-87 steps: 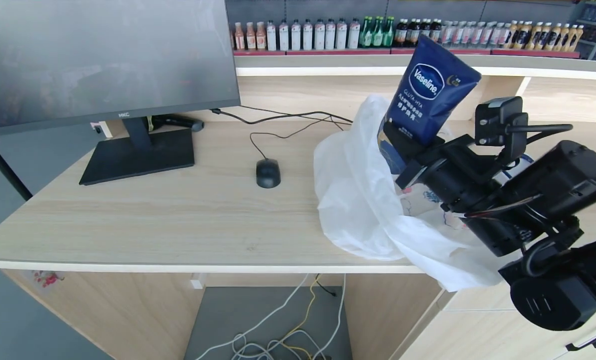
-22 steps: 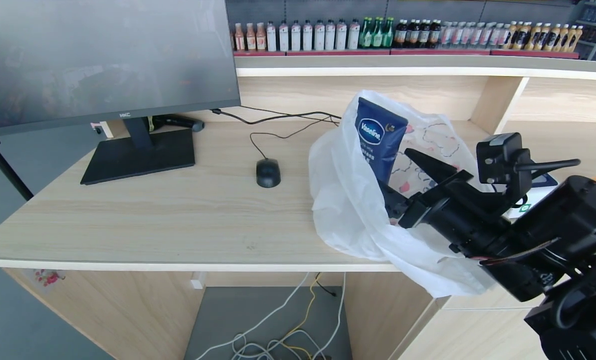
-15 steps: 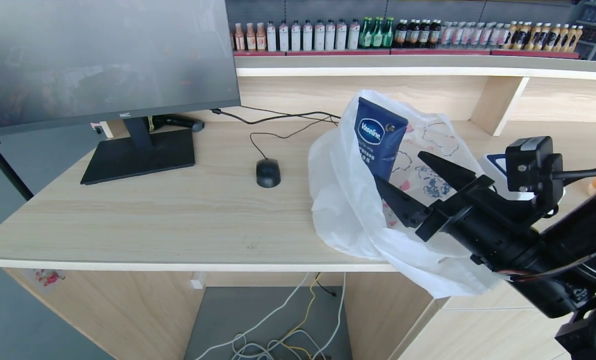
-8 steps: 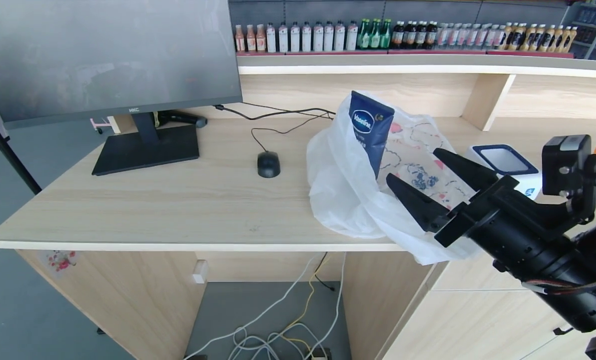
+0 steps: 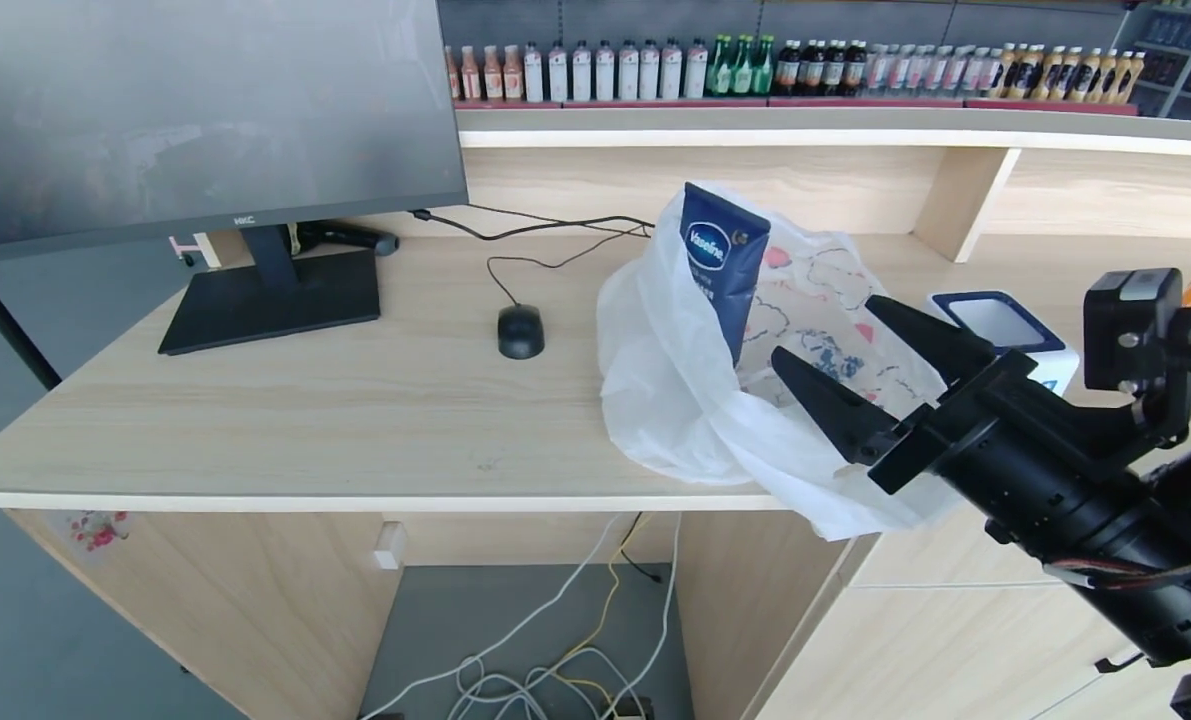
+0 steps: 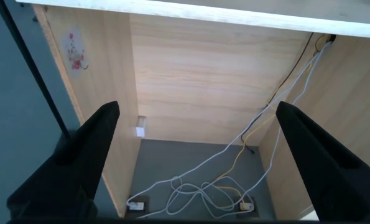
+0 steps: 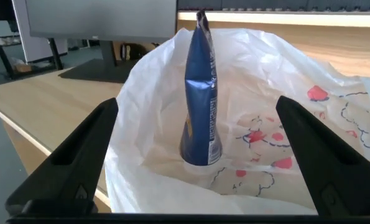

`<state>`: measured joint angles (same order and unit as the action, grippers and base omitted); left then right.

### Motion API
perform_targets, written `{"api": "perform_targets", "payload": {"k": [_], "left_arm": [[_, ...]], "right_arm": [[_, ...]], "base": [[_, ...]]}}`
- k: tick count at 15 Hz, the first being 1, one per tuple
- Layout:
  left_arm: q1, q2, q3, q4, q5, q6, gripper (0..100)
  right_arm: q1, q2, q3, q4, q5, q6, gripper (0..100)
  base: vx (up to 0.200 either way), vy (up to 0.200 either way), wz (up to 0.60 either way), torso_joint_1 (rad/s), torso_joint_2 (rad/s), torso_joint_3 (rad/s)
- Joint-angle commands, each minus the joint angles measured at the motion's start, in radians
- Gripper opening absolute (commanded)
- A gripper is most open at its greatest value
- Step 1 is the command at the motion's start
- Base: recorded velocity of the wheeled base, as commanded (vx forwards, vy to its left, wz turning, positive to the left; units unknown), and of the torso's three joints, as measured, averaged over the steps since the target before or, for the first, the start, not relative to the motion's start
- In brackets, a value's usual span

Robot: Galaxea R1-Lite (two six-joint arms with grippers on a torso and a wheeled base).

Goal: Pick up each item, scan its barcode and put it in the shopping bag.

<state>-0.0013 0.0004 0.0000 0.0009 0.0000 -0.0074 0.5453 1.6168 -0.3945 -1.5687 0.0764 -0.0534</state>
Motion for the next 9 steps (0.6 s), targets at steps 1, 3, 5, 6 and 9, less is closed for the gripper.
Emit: {"api": "perform_targets", "payload": {"k": [1, 3, 5, 6, 9], "left_arm": [[0.001, 0.0, 0.0, -0.001, 0.0, 0.0, 100], [0.0, 0.0, 0.0, -0.001, 0.0, 0.0, 100], [0.001, 0.0, 0.0, -0.001, 0.0, -0.002, 100], [0.001, 0.0, 0.0, -0.001, 0.0, -0.002, 100], [0.001, 0.0, 0.0, -0.002, 0.0, -0.003, 100]], "right_arm": [[-0.001, -0.006, 0.003, -0.002, 0.0, 0.0, 100], [-0.001, -0.009, 0.005, -0.002, 0.0, 0.0, 100], [-0.001, -0.009, 0.022, -0.002, 0.0, -0.011, 100], [-0.001, -0.009, 0.022, -0.002, 0.0, -0.014, 100], [0.001, -0.029, 0.055, -0.002, 0.0, -0.014, 100]], "base": [[0.0, -0.2, 0.0, 0.017, 0.01, 0.002], [0.0, -0.2, 0.0, 0.005, 0.0, 0.002], [0.0, -0.2, 0.0, 0.002, 0.0, 0.002], [0.0, -0.2, 0.0, 0.002, 0.0, -0.002], [0.0, -0.2, 0.0, 0.006, 0.0, 0.002]]}}
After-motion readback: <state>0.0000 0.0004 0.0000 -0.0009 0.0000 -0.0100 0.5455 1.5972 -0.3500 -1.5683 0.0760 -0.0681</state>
